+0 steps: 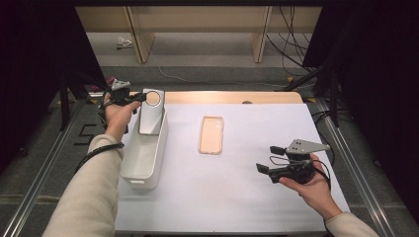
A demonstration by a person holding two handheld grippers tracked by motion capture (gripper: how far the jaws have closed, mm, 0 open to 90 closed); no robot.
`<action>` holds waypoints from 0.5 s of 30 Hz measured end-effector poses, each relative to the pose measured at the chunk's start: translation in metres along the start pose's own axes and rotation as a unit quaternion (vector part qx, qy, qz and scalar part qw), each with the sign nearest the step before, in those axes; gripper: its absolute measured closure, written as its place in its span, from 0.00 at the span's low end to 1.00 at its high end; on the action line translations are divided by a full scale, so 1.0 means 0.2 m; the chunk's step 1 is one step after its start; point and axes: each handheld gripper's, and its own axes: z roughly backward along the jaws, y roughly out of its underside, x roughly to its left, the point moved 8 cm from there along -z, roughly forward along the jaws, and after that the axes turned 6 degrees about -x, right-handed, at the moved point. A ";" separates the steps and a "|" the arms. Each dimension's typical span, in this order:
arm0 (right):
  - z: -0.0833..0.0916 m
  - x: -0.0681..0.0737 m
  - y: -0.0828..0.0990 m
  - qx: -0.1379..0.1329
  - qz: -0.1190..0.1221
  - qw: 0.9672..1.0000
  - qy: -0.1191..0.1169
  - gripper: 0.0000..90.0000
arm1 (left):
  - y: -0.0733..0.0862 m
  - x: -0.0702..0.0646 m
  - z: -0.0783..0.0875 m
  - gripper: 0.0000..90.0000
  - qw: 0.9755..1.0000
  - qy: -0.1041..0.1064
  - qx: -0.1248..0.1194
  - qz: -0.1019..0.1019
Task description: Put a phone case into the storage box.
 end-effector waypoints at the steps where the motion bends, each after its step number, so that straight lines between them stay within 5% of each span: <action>1: 0.00 0.00 0.00 -0.001 0.000 1.000 0.000 0.18 | 0.00 0.00 0.00 0.87 1.000 0.001 0.002 -0.001; 15: 0.00 0.00 0.00 0.000 0.001 1.000 -0.001 0.18 | 0.04 0.03 -0.03 0.84 1.000 -0.011 0.022 -0.017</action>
